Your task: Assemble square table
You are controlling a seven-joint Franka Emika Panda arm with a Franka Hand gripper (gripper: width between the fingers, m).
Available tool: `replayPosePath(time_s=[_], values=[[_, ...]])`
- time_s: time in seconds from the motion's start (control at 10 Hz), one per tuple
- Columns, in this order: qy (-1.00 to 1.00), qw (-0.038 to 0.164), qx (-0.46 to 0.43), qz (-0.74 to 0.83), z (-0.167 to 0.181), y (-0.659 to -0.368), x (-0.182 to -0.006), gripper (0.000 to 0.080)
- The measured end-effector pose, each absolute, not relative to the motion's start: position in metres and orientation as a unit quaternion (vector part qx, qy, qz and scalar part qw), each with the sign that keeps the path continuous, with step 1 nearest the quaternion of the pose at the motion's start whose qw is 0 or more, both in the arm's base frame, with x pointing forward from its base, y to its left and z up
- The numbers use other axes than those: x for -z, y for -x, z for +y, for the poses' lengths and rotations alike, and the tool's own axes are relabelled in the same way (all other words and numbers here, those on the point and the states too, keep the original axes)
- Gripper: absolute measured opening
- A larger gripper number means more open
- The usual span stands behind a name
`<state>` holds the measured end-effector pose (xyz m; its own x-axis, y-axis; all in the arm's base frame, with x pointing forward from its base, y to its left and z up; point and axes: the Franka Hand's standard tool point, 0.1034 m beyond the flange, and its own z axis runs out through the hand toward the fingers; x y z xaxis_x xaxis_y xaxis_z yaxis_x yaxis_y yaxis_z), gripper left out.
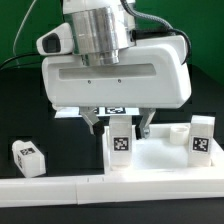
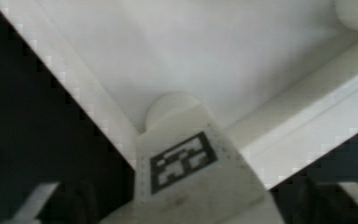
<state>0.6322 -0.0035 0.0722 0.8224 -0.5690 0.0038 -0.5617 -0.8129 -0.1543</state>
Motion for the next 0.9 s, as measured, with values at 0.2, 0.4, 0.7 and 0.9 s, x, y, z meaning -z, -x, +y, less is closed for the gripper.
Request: replayPosePath(time_s=[0.2,0.4,0.7,0.9], values=[[0.923,0.075,0.018,0.377,-0.0035,-0.6320,-0.0716,0.0282],[0.880,0.076,0.011,0.469,-0.0027,-0.6322,-0.0715,0.0283],[0.723,0.086,-0.003,0.685,-0.0022,-0.6324,-0.0700,0.0283],[0.611,0.091,-0.008,0.786,0.0026,-0.6351,-0.0699,0.0284]])
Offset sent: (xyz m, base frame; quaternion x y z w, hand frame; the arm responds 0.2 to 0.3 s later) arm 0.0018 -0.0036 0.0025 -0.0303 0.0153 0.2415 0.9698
